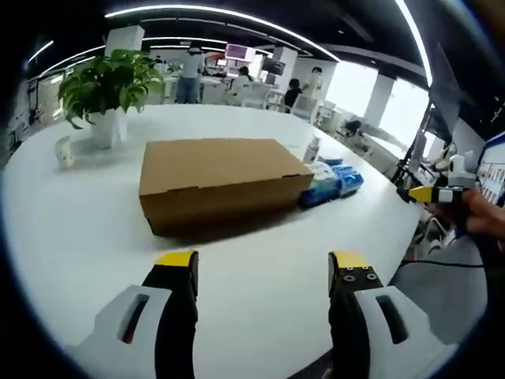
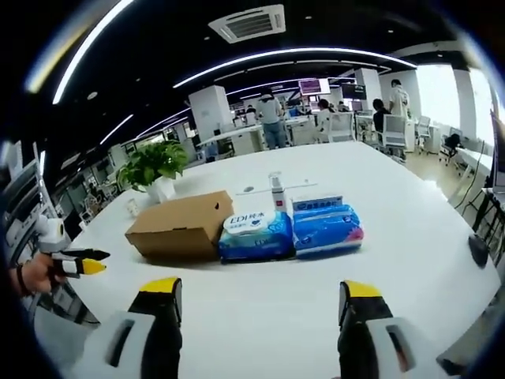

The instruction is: Operate the shoe box by opening the lid, removing the specified soft item, and placing it in the target area until the item is outside and the box remains undamaged.

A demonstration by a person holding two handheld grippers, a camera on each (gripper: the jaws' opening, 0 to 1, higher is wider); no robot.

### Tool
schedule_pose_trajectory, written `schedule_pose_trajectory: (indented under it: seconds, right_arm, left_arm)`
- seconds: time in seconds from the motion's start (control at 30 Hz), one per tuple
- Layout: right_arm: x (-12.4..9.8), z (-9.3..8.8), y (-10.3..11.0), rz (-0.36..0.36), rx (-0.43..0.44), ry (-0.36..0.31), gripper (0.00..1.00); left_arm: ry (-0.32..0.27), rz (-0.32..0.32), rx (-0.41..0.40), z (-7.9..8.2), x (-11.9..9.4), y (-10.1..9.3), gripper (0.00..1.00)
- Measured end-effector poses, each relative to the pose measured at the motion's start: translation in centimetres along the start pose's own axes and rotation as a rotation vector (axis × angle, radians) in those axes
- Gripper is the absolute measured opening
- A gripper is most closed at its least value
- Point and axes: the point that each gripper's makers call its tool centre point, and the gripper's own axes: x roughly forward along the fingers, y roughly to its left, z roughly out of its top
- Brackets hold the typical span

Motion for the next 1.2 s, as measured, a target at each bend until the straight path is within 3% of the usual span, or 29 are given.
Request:
schedule_pose_trajectory:
  seconds: [0.27,0.5,0.9,1.2]
  right_arm:
    - [0.3,-0.9,1.0,0.053,-0.031,0.036,0.8]
    - [0.0,0.0,0.3,0.067,-0.04,0.012,0.78]
    - [0.1,-1.2,-0.6,0.092,-0.028,0.047,0.78]
    - [0.5,-1.4,-1.0,0.098,-0.043,0.065,0.79]
  left_arm:
    - [0.002,0.011,0.0,-0.5,0.0,-1.0,0.66]
    - [-0.021,0.022,-0.011,-0.3,0.2,-1.1,0.67]
    - [-0.029,0.05,-0.065,-0.8,0.2,-1.5,0.67]
    - [-0.046,0.066,-0.044,-0.7,0.1,-1.9,0.68]
